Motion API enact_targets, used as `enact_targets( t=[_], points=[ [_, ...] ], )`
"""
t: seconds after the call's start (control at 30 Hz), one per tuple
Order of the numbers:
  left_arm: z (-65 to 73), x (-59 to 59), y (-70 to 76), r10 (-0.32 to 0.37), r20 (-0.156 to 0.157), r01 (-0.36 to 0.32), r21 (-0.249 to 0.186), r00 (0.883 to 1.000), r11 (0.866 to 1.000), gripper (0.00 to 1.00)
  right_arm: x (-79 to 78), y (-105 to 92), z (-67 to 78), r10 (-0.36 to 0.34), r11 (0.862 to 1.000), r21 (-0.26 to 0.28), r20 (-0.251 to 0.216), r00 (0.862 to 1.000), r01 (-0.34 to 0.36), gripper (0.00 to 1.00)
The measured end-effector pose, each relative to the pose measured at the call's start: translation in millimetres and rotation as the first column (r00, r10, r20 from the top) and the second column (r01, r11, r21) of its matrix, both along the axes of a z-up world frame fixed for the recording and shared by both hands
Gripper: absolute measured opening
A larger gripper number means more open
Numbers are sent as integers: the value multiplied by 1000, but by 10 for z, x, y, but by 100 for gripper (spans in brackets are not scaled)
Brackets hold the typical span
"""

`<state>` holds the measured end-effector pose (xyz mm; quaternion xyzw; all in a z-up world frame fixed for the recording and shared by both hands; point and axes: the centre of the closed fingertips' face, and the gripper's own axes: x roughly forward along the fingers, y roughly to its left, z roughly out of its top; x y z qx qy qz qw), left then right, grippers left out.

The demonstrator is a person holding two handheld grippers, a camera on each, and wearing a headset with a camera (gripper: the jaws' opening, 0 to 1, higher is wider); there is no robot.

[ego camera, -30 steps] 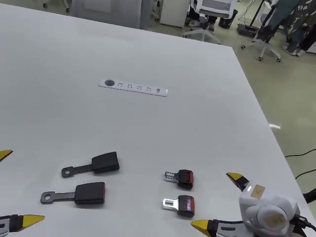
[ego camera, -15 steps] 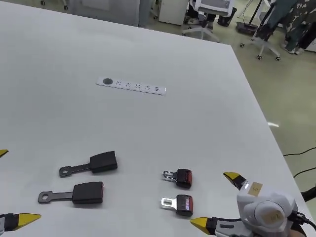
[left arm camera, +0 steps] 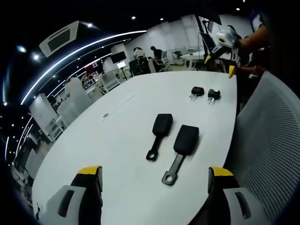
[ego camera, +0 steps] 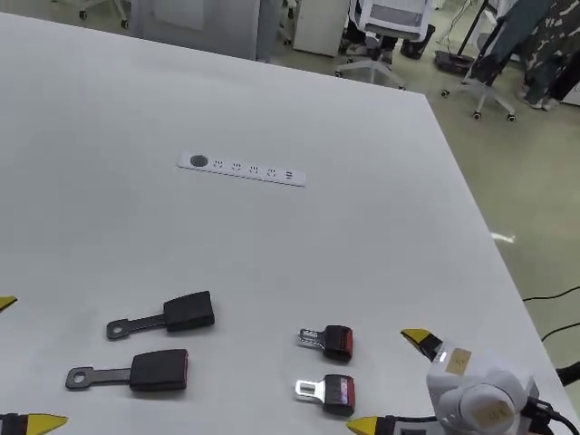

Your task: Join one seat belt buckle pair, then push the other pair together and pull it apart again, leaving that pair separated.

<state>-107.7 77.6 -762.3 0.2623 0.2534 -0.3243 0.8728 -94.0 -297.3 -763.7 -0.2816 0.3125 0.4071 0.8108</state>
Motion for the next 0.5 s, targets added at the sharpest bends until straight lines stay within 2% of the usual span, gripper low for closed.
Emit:
enact_targets(
  t=[0.1,0.23,0.33,0.5],
  points=[
    [-8,13,-48,-27,-6,27,12,1000,1000,94,-1,1,-15,12,1000,-9,-4,1000,-12,85],
    [-30,52,-166,-57,-25,57,-4,998,998,93,-2,12,-24,23,1000,-12,-12,1000,-23,83],
    [-104,41,-300,-95,-68,94,-13,993,996,90,-21,32,-60,45,999,-23,-22,999,-46,81],
    [-174,82,-464,-145,-92,144,-15,985,989,87,-46,79,-132,91,995,-47,-32,995,-93,79]
  ],
)
